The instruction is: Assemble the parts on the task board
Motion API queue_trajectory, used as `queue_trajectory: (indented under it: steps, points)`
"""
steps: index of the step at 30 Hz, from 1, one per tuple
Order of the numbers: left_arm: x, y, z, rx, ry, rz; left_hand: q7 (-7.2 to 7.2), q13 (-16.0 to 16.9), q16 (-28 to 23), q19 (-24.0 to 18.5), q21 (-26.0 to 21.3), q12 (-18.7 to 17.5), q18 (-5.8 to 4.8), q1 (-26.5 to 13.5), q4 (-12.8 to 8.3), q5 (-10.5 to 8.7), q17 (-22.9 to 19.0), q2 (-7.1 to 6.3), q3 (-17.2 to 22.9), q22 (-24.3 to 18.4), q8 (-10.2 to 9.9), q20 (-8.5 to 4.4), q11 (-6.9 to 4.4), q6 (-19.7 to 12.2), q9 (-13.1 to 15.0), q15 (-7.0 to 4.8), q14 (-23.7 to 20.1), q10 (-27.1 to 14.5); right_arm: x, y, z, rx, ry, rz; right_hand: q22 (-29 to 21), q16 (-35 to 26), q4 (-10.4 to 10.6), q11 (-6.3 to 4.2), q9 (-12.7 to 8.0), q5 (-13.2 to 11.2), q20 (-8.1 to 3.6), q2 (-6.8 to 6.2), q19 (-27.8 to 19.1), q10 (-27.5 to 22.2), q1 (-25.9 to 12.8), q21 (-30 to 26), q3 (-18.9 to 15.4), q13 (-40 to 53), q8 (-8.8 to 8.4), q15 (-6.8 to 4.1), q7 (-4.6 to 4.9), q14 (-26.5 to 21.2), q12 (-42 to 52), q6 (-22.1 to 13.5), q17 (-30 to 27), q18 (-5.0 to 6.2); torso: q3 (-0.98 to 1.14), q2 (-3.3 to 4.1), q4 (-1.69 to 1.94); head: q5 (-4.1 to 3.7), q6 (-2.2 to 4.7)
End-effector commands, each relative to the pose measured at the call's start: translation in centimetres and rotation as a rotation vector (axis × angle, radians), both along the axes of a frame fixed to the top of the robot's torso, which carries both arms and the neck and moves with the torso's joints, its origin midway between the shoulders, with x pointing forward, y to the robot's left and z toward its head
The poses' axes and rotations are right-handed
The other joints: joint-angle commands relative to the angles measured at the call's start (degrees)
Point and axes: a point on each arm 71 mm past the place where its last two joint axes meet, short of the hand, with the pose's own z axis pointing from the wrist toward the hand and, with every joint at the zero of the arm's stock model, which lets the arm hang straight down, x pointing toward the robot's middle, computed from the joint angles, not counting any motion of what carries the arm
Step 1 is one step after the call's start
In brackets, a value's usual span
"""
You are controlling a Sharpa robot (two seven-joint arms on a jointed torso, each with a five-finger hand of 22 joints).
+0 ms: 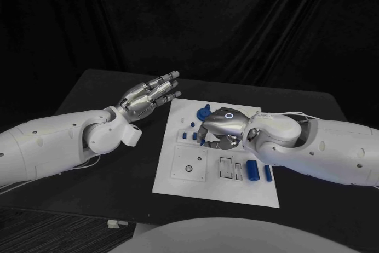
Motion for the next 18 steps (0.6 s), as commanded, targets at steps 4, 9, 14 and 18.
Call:
queue_trajectory:
  steps: [4,9,14,18]
  points:
    - [-0.1,-0.1,0.0,-0.014,0.002,-0.013,0.37,0.1,-0.2,-0.1,0.0,0.2,0.81,0.0,-0.3,0.28,-0.1,0.73,0.1,0.0,0.1,0.16,0.51,-0.1,0.0,0.39,0.1,0.0,-0.2,1.2,-1.6,-0.080,-0.006,0.044,4.5,0.3,-0.4,0.49,-0.1,0.4,0.01,0.28,-0.3,0.1,0.2,0.0,0.1,0.2,-0.46,-0.04,0.06,-0.1,-0.2,-0.5,0.1,0.35,0.06,0.09,0.03,0.20,-0.01]
    - [-0.1,-0.1,-0.1,-0.012,0.006,-0.014,0.40,0.1,-0.2,0.0,0.1,0.2,0.81,0.0,-0.3,0.33,-0.1,0.83,0.1,0.0,0.1,0.16,0.53,-0.1,0.0,0.41,0.1,0.0,-0.5,1.6,-2.2,-0.083,0.005,0.050,4.6,0.4,-0.5,0.49,-0.1,0.4,0.01,0.28,-0.3,0.2,0.2,0.1,0.1,0.2,-0.51,-0.04,0.08,0.0,-0.3,-0.6,0.2,0.34,0.02,0.17,0.05,0.30,-0.01]
    - [-0.2,-0.2,-0.2,-0.011,0.011,-0.017,0.60,0.1,-0.2,0.0,0.0,0.3,0.78,0.2,-0.5,0.72,-0.1,1.22,0.3,-0.1,0.2,0.26,0.75,0.0,0.0,0.58,0.1,0.0,-0.7,1.8,-2.6,-0.079,0.010,0.054,4.6,0.4,-0.5,0.48,-0.1,0.4,0.01,0.28,-0.3,0.2,0.2,0.2,0.2,0.2,-0.54,-0.04,0.07,0.0,-0.3,-0.6,0.2,0.33,-0.01,0.24,0.03,0.30,-0.01]
    - [-0.2,-0.2,-0.2,-0.009,0.014,-0.020,0.64,0.1,-0.2,0.0,0.0,0.3,0.78,0.3,-0.6,0.80,-0.1,1.27,0.3,0.0,0.2,0.29,0.79,0.0,0.0,0.62,0.1,0.0,-0.8,1.8,-2.7,-0.076,0.012,0.056,4.6,0.4,-0.6,0.45,-0.1,0.5,0.00,0.29,-0.3,0.4,0.3,0.2,0.2,0.2,-0.58,-0.06,0.07,0.0,-0.2,-0.6,0.2,0.33,0.02,0.14,-0.02,0.35,-0.01]
